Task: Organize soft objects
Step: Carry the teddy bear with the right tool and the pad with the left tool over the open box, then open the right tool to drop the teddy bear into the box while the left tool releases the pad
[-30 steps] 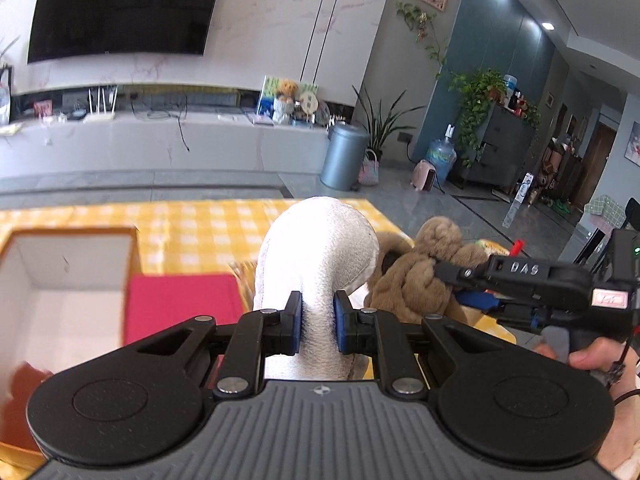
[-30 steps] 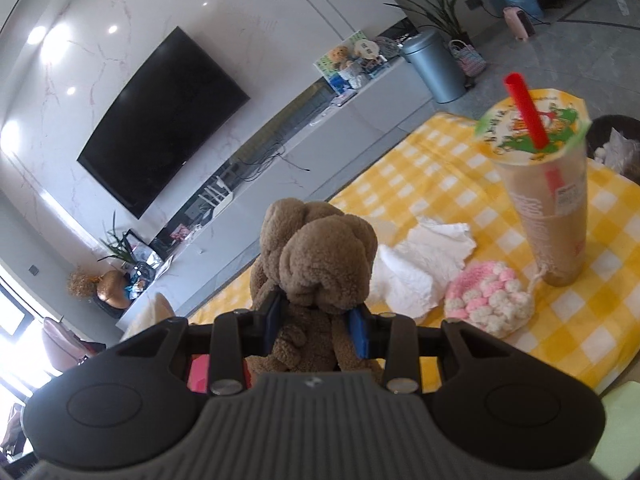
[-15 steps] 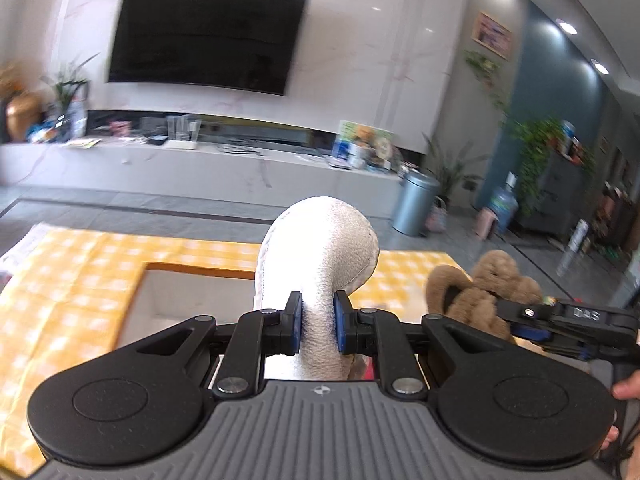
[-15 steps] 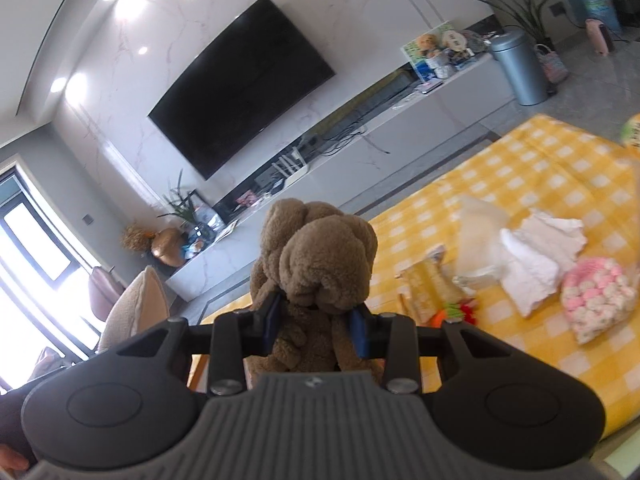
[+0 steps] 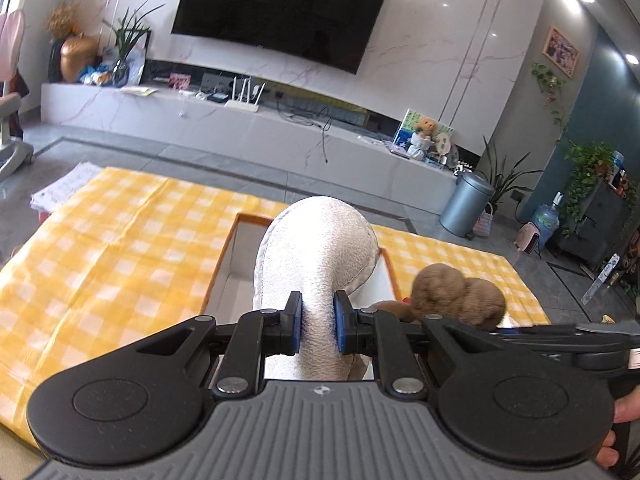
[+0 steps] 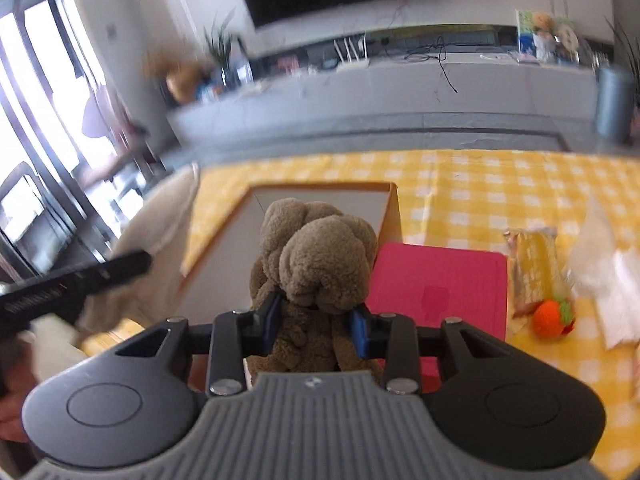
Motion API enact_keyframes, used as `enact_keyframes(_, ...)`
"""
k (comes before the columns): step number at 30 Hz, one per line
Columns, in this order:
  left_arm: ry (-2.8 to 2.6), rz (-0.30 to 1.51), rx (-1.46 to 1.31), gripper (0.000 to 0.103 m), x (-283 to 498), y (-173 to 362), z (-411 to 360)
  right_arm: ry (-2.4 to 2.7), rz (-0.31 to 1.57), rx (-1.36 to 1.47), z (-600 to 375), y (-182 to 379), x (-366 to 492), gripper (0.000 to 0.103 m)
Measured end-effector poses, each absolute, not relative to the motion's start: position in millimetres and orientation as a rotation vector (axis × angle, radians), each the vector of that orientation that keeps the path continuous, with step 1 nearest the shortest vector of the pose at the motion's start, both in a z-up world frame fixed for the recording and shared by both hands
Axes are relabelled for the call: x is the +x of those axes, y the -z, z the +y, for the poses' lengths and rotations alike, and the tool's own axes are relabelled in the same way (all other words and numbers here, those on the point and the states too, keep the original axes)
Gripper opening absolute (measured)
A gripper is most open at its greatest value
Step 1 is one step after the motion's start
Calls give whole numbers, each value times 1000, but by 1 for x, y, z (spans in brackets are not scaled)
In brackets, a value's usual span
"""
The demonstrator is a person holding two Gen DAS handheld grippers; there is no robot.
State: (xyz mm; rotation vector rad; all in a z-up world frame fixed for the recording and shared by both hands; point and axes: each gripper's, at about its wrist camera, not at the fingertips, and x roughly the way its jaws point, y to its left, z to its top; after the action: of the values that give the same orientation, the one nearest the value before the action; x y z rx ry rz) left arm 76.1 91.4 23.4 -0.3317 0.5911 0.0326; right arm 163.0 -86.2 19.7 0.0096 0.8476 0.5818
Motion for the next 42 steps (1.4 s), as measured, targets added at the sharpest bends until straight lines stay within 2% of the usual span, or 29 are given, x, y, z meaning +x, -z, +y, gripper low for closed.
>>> enact_keyframes(8, -27, 612, -391, 18, 72, -15, 116, -533, 952, -519, 32, 31, 177, 31)
enact_keyframes(12, -16, 627, -402, 18, 73, -9, 122, -541, 1032, -495, 44, 59, 186, 27)
enact_keyframes(14, -6, 631, -415, 18, 74, -6, 126, -517, 1055, -452, 42, 70, 190, 21)
enact_keyframes(15, 0, 635, -421, 18, 74, -6, 127, -515, 1063, -432, 39, 74, 192, 21)
enact_keyframes(16, 9, 634, -421, 18, 74, -6, 128, -525, 1066, -416, 37, 75, 191, 25)
enact_keyframes(17, 18, 631, -415, 18, 74, -7, 128, -536, 1058, -410, 34, 74, 189, 40)
enact_keyframes(18, 23, 628, -411, 18, 75, -7, 127, -539, 1033, -411, 32, 70, 185, 50)
enact_keyframes(19, 23, 626, -411, 18, 76, -7, 127, -534, 989, -414, 26, 65, 177, 67)
enact_keyframes(20, 20, 626, -414, 18, 78, -6, 128, -528, 930, -421, 25, 56, 169, 72)
enact_keyframes(22, 12, 632, -409, 18, 83, -4, 125, -538, 809, -432, 13, 39, 156, 73)
enact_keyframes(24, 3, 650, -376, 18, 91, -1, 119, -542, 711, -421, 2, 22, 149, 79)
enact_keyframes(29, -58, 668, -215, 18, 110, 5, 93, -495, 614, -308, -29, 8, 147, 81)
enact_keyframes(32, -95, 699, -155, 18, 125, 13, 85, -502, 591, -257, -44, 14, 146, 81)
enact_keyframes(40, -142, 760, -207, 18, 155, 39, 92, -551, 659, -120, -61, 37, 157, 77)
enact_keyframes(41, -152, 749, -202, 19, 154, 40, 92, -554, 662, -109, -62, 37, 157, 77)
enact_keyframes(42, -161, 732, -192, 25, 153, 41, 92, -558, 664, -97, -63, 37, 158, 77)
